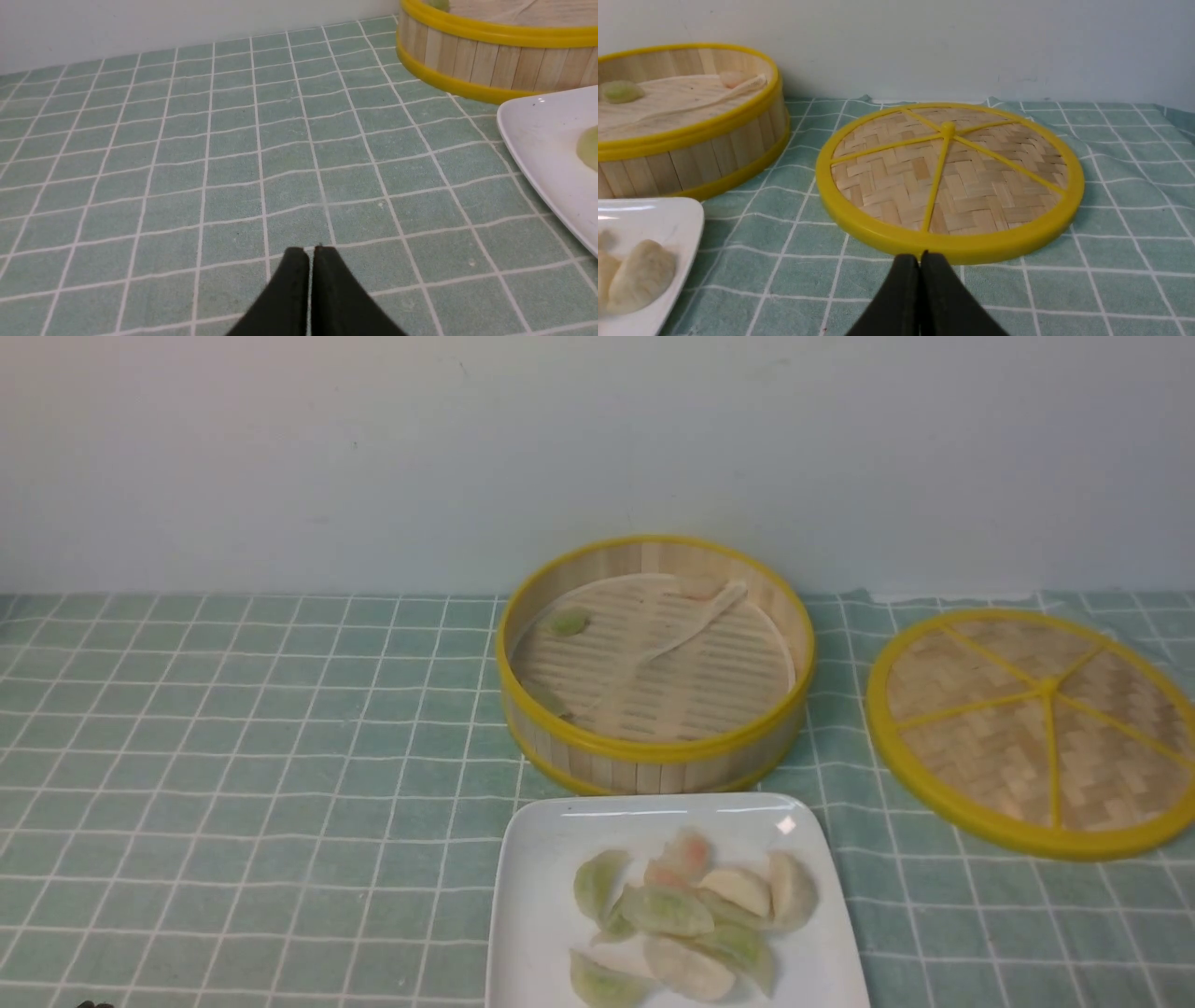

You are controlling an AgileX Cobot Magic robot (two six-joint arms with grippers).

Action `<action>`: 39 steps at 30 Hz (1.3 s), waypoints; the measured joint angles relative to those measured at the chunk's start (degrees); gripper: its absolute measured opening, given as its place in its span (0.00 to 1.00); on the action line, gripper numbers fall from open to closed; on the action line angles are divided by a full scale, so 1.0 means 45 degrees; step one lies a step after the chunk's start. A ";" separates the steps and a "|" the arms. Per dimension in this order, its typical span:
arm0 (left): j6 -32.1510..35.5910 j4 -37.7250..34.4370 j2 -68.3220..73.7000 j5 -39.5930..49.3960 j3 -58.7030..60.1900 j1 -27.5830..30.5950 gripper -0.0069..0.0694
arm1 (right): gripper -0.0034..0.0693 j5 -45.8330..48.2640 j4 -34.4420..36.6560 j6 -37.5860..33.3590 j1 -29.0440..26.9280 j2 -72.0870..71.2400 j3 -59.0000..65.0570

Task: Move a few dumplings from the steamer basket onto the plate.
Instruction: Use the left arm to grab a dumpling from the steamer

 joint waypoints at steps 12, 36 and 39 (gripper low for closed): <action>0.0000 0.0000 0.0000 0.0000 0.0000 0.0000 0.08 | 0.03 0.0000 0.0000 0.0000 0.0000 -0.0010 0.0000; -0.1734 -0.6065 0.0128 -0.6103 -0.1947 0.0000 0.08 | 0.03 0.0000 0.0040 0.0000 0.0000 -0.0010 0.0000; -0.1417 -0.4712 0.1969 -0.3702 -0.5410 0.0000 0.08 | 0.03 0.0000 0.0040 0.0000 0.0000 -0.0010 0.0000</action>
